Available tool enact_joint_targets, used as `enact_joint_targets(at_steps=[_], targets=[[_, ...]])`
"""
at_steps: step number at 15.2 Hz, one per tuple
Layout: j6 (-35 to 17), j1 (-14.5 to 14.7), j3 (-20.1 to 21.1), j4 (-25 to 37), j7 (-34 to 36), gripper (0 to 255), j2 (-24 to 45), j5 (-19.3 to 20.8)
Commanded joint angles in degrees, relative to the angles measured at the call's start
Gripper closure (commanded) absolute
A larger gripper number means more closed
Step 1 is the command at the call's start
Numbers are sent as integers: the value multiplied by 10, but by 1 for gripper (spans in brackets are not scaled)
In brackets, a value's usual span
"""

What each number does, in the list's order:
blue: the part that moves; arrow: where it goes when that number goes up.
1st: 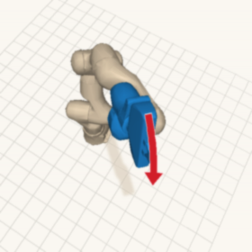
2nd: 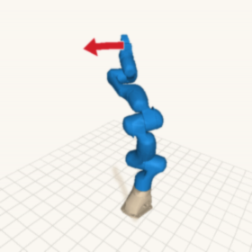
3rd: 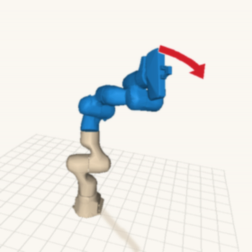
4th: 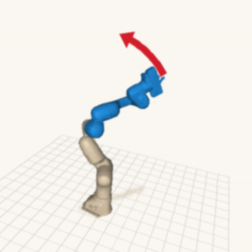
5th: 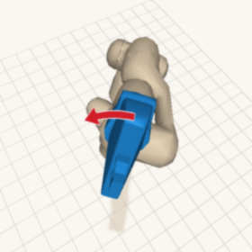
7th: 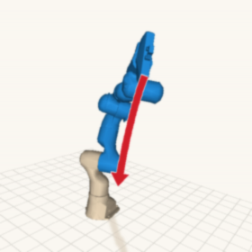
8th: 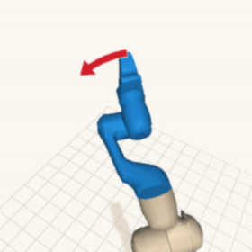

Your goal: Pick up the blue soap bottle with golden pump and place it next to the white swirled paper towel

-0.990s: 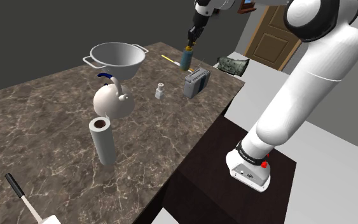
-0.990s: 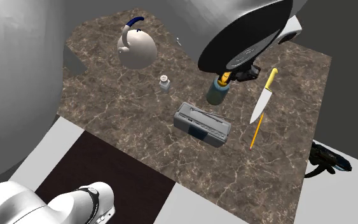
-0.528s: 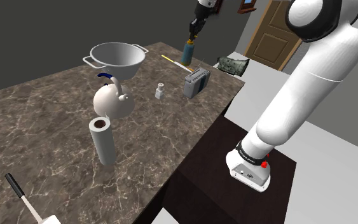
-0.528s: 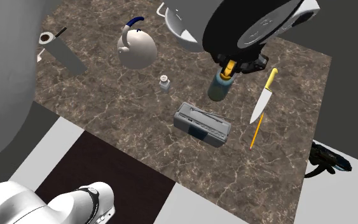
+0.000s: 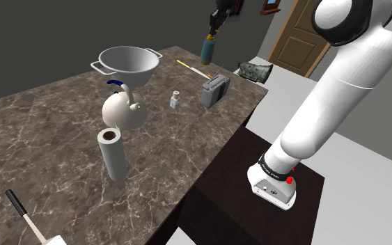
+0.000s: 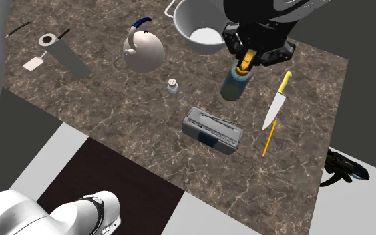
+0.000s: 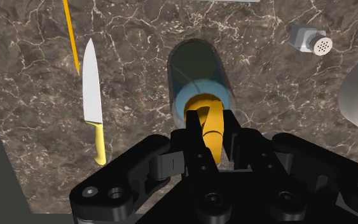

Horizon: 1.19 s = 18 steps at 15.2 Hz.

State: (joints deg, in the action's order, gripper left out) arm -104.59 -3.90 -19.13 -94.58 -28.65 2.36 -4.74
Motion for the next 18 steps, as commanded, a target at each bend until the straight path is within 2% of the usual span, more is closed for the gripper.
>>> enact_joint_targets(at_steps=[1, 16, 18], targets=[[17, 0, 0, 20, 1, 255, 3, -1], [145, -10, -5, 185, 0, 255, 43, -15], [134, 10, 7, 146, 29, 255, 12, 1]])
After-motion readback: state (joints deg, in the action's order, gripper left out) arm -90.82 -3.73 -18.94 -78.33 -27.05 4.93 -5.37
